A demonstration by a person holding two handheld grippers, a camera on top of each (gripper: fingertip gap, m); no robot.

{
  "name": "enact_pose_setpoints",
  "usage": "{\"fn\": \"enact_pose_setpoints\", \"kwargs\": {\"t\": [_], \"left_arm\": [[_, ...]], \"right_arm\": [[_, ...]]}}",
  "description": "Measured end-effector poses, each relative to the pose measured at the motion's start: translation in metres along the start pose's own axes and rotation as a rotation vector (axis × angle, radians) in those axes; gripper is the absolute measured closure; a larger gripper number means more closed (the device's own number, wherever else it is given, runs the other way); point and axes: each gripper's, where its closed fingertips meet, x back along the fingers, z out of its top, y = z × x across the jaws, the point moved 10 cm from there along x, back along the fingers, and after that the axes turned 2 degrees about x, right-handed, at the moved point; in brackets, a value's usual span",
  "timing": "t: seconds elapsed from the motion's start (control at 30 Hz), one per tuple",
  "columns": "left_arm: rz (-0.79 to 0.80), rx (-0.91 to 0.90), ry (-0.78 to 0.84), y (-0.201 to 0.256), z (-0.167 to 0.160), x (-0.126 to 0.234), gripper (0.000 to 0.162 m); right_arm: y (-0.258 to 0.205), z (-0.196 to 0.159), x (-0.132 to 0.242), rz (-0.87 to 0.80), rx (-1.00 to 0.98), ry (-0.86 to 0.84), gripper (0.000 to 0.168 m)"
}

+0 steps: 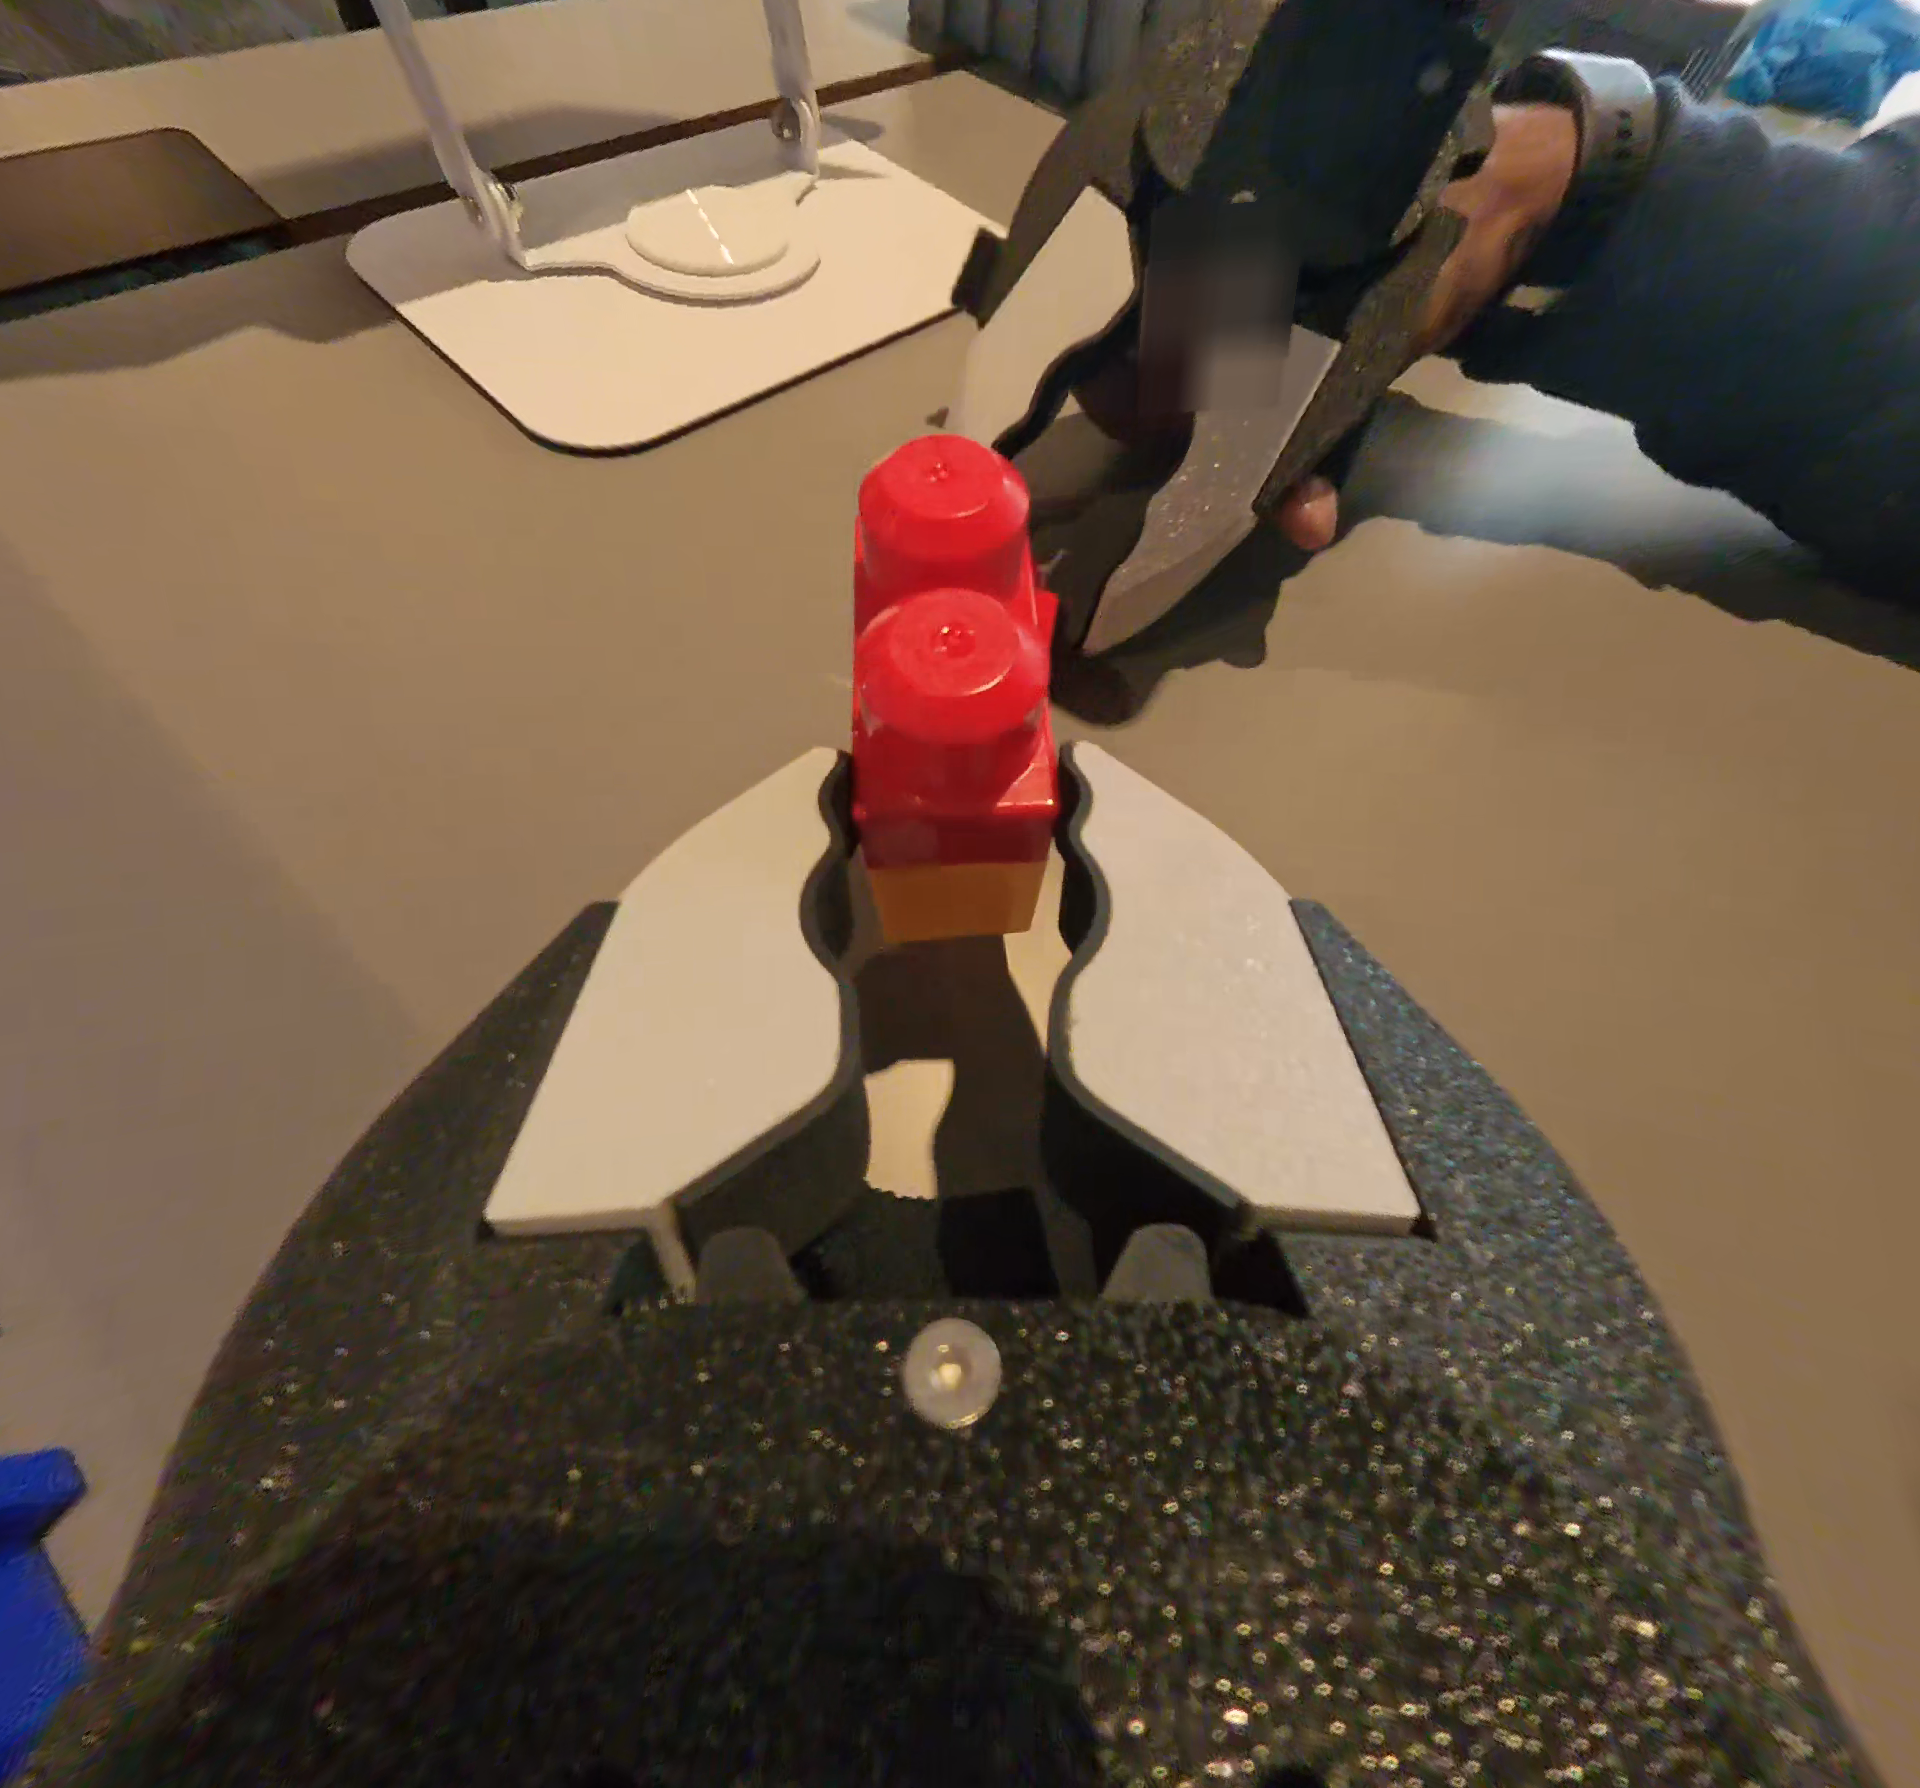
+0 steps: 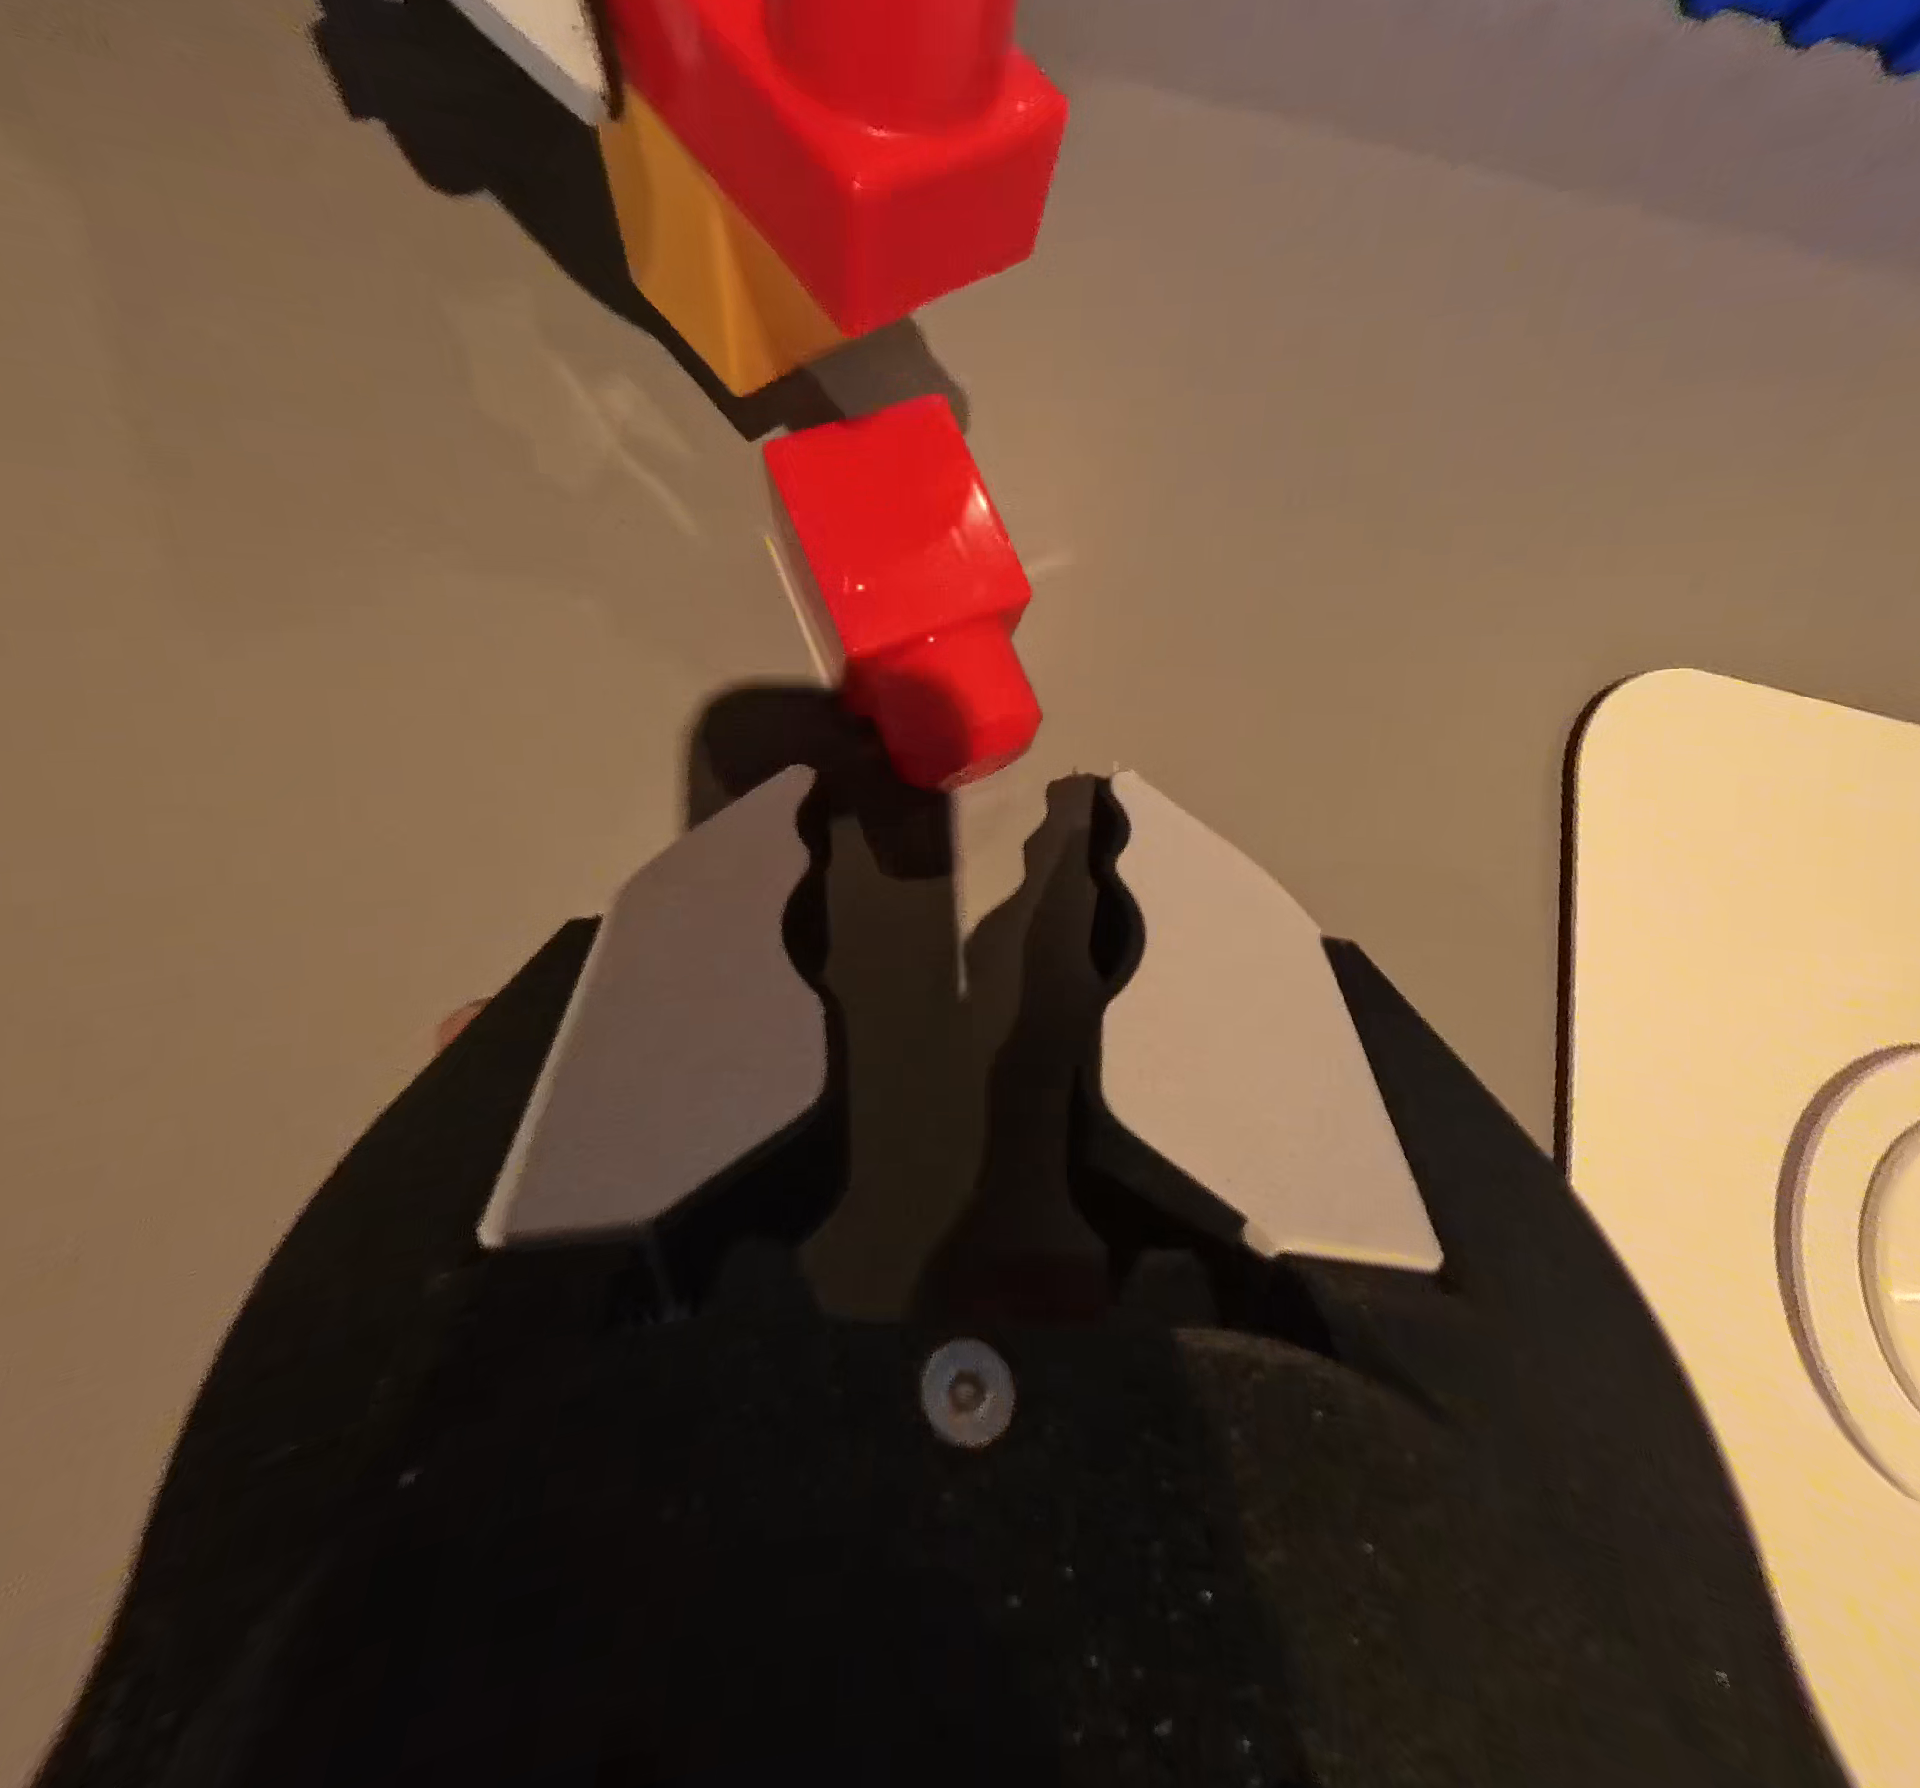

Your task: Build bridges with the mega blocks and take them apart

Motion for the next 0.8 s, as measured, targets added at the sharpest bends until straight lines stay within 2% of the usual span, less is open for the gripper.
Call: {"fn": "enact_pose_setpoints", "kwargs": {"t": [0.2, 0.23, 0.37, 0.57, 0.8], "left_arm": [[-0.023, -0.032, -0.091, -0.009, 0.004, -0.015, 0.126], [-0.023, -0.029, -0.113, -0.01, 0.003, -0.018, 0.126], [-0.028, -0.021, -0.121, -0.009, 0.005, -0.023, 0.126], [-0.076, -0.012, -0.123, 0.002, 0.005, -0.027, 0.126], [-0.146, -0.026, -0.146, 0.028, 0.01, -0.039, 0.126]], "right_arm": [[0.005, 0.005, -0.008, 0.105, 0.009, -0.008, 0.133], [0.005, 0.007, -0.009, 0.107, 0.014, -0.008, 0.139], [0.001, 0.009, -0.009, 0.059, 0.052, -0.013, 0.141], [-0.014, 0.01, 0.023, 0.012, 0.032, 0.038, 0.142], [-0.038, 0.013, 0.047, -0.054, 0.083, -0.117, 0.142]]}}
